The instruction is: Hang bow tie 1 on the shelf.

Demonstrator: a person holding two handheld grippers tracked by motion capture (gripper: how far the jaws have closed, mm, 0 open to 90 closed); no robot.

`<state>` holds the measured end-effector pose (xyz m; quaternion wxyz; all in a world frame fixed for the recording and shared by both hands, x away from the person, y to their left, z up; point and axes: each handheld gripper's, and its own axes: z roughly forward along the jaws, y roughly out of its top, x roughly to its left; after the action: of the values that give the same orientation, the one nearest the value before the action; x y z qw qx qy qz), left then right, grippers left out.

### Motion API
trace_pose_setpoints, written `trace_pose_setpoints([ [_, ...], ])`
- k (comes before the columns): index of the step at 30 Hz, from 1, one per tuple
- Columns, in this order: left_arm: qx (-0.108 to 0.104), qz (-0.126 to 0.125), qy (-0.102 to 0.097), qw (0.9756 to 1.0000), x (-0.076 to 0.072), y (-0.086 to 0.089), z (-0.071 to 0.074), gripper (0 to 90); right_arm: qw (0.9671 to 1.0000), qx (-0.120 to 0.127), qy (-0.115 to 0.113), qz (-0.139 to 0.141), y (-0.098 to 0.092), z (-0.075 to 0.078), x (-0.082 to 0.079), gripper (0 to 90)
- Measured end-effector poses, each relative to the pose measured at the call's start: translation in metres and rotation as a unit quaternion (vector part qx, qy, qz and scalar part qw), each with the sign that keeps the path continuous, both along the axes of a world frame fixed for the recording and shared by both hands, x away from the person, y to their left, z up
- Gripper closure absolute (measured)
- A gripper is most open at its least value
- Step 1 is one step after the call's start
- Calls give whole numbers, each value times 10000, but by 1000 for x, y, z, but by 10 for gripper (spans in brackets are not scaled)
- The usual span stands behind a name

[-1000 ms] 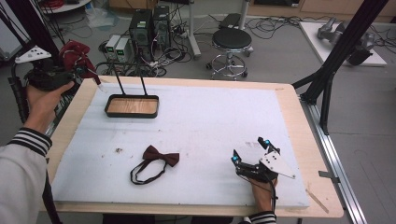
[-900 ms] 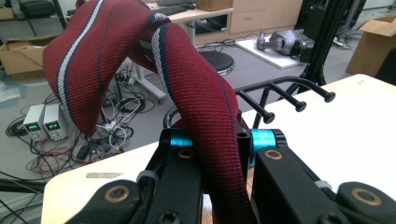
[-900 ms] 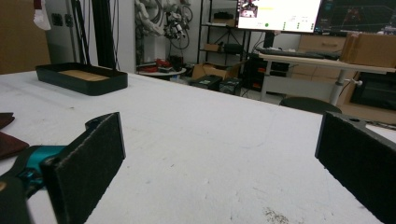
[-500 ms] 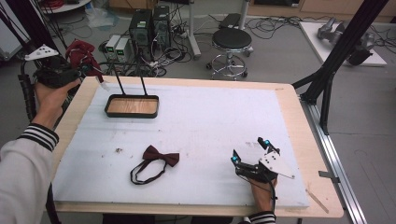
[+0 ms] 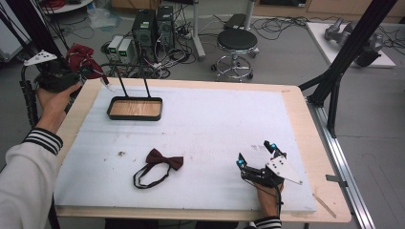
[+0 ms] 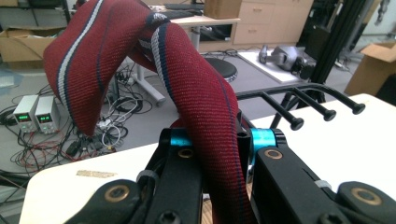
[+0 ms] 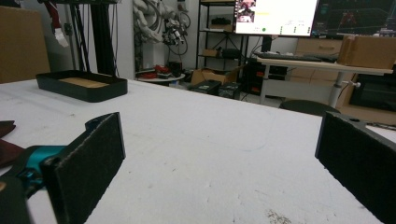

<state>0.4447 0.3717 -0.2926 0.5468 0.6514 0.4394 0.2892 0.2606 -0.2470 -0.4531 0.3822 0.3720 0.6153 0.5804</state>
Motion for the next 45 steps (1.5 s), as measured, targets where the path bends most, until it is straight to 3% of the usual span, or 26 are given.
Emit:
trace_pose_setpoints([
  [12, -12, 139, 45, 9999, -4, 13, -8, 868, 10000, -11, -19, -21, 0, 0, 0, 6],
  [17, 122, 229, 302, 9992, -6, 19, -22, 868, 10000, -9, -7, -27, 0, 0, 0, 6],
  [23, 205, 239, 440, 9985, -4, 15, -35, 868, 10000, -4, -13, -36, 0, 0, -1, 6],
  [31, 257, 162, 477, 9984, -2, 10, -47, 867, 10000, -3, -44, -37, 0, 0, -2, 6],
  [45, 206, 159, 655, 9975, -5, 8, -68, 867, 9999, 33, -102, -27, 0, -1, -5, 7],
])
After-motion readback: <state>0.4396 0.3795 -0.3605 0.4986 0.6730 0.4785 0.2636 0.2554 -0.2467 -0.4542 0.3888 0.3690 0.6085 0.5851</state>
